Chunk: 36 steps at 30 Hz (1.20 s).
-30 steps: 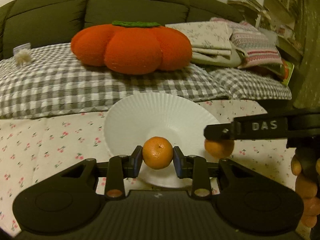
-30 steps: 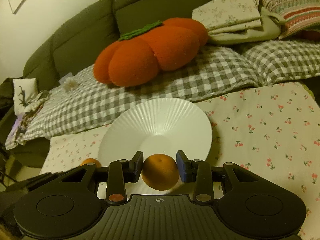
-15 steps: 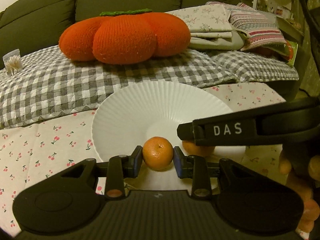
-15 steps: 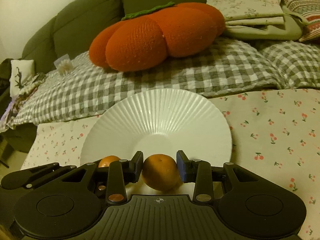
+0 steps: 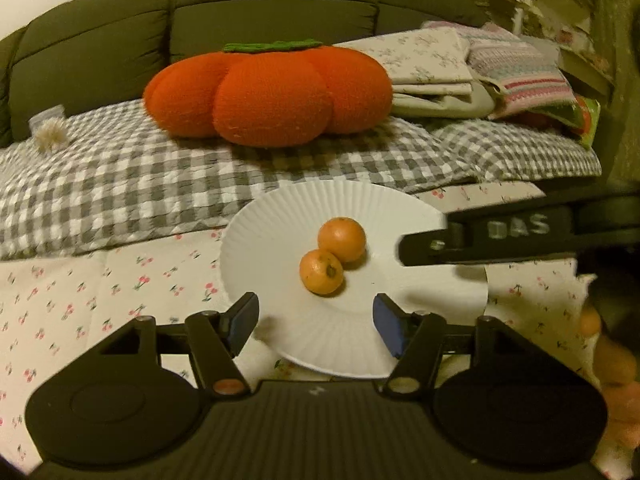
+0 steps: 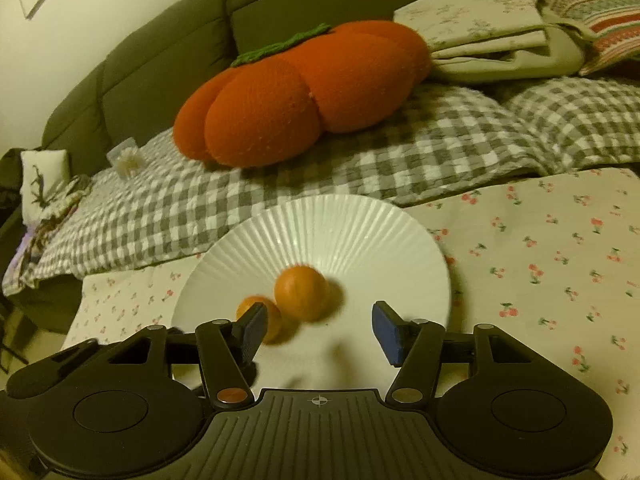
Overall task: Organize fruits
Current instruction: 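Open both tools to drop the oranges onto the plate, then move both open tools back to the remaining fruits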
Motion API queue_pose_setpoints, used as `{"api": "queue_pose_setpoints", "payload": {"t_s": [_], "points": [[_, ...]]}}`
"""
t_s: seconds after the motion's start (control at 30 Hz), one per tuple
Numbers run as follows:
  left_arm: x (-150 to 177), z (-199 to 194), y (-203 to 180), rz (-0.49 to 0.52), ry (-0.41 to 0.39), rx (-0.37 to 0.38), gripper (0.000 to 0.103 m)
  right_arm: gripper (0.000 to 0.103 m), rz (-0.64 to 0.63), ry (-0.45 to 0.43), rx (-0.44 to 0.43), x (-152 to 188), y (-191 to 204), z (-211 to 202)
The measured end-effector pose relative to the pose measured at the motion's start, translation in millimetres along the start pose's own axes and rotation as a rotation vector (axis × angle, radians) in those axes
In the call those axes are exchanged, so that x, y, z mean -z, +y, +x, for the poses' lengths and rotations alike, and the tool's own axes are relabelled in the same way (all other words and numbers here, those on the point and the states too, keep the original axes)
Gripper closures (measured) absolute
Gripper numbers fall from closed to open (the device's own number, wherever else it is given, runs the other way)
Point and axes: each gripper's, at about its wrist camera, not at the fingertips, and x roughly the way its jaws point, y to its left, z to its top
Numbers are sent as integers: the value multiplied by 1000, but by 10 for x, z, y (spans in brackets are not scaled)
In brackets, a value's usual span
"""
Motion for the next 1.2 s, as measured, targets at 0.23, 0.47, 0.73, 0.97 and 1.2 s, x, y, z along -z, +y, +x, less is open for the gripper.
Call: {"api": "queue_pose_setpoints", "payload": {"t_s": [0.23, 0.47, 0.73, 0.97, 1.2], "points": [[5, -294, 203, -101, 7, -24, 34, 32, 15, -18, -11, 73, 18, -335], [117, -622, 268, -123, 21, -49, 26, 30, 30, 18, 18, 261, 104, -566], [262, -1023, 295, -154, 12, -58, 16, 21, 0, -19, 9, 501, 348, -1032], [417, -1302, 339, -178, 3, -82, 9, 13, -20, -34, 10, 696, 486, -1328], [505, -1489, 360, -189, -10, -94, 6, 9, -22, -22, -2, 815, 555, -1473]]}}
